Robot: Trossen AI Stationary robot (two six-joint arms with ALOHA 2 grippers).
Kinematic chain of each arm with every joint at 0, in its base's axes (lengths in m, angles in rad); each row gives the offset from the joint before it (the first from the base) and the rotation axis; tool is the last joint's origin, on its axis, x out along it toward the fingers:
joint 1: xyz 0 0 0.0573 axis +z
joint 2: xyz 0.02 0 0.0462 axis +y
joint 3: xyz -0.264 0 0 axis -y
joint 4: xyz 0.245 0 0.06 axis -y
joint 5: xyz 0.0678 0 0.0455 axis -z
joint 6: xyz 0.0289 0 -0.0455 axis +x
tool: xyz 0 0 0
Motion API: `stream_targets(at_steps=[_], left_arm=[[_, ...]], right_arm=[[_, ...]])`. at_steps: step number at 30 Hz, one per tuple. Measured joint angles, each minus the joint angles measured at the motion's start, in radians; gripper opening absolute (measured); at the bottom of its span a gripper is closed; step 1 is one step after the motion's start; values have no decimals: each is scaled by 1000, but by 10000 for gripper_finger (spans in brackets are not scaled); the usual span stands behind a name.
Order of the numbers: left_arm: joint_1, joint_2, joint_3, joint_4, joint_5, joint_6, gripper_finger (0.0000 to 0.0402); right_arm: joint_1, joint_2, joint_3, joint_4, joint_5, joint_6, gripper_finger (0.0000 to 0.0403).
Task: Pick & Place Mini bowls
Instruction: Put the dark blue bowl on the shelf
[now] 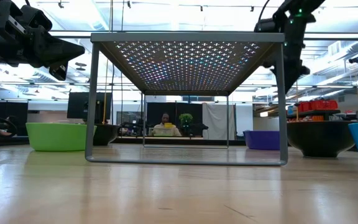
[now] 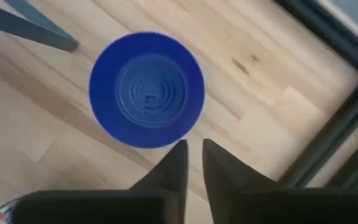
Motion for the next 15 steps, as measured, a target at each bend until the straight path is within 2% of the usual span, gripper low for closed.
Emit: stream_targets(at_steps=[15], left_arm=[[0, 0, 0, 0, 0, 0, 14]], right_arm=[[0, 0, -132, 154, -4, 112, 199]])
